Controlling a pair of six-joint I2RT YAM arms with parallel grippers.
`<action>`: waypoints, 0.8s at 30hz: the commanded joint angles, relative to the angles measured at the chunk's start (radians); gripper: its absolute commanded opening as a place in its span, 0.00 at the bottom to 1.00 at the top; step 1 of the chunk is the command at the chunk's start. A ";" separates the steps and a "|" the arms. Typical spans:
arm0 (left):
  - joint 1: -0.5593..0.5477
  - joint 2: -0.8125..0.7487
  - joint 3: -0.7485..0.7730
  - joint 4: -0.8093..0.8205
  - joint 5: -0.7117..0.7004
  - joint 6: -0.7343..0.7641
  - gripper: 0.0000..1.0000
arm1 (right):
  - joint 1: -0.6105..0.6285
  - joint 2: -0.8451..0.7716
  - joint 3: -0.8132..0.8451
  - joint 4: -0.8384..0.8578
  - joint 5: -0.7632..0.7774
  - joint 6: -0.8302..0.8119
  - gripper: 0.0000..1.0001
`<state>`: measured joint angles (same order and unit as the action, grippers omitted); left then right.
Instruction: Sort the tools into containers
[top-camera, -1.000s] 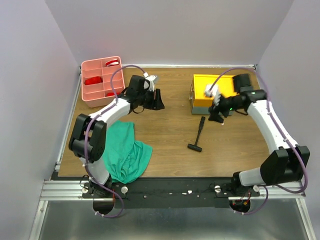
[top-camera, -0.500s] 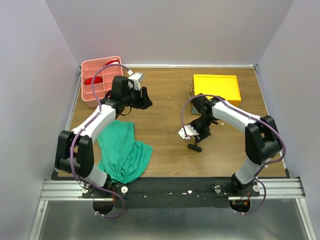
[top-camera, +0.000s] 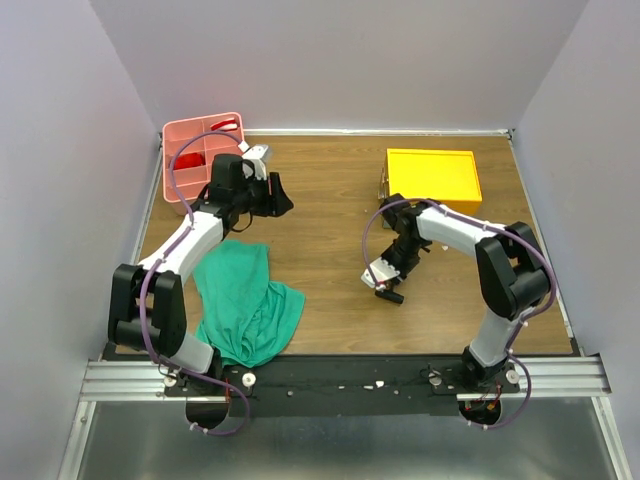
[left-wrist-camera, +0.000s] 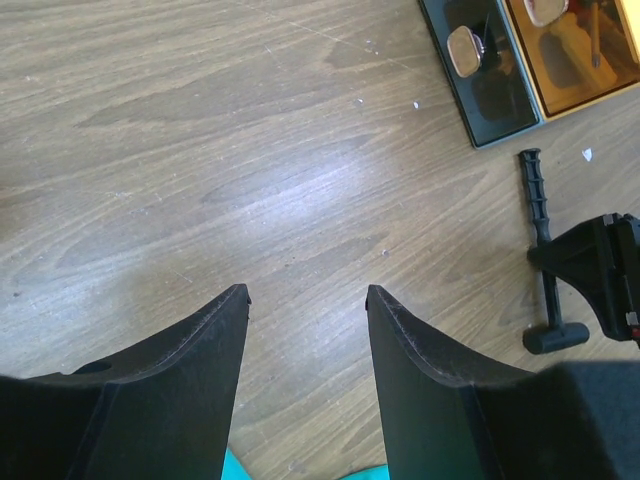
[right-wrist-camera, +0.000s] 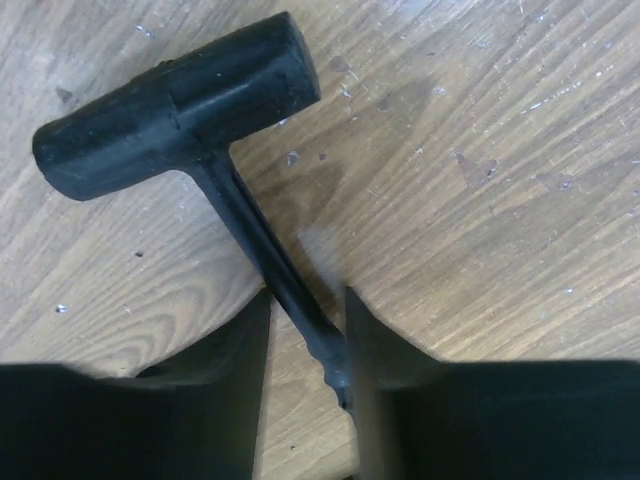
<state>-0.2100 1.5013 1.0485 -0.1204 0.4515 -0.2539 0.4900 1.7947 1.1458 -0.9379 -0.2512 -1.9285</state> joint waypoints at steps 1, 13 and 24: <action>0.009 0.000 -0.001 0.033 -0.004 -0.019 0.60 | 0.005 0.005 -0.023 0.047 -0.023 -0.018 0.26; 0.011 0.132 0.094 0.024 0.012 -0.042 0.59 | -0.001 -0.136 0.489 -0.286 -0.382 0.347 0.01; 0.001 0.247 0.215 0.011 0.047 -0.085 0.58 | -0.083 -0.008 0.830 -0.187 -0.051 0.858 0.01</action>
<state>-0.2050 1.7260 1.2152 -0.1070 0.4679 -0.3264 0.4812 1.6920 1.9221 -1.1301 -0.4789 -1.2846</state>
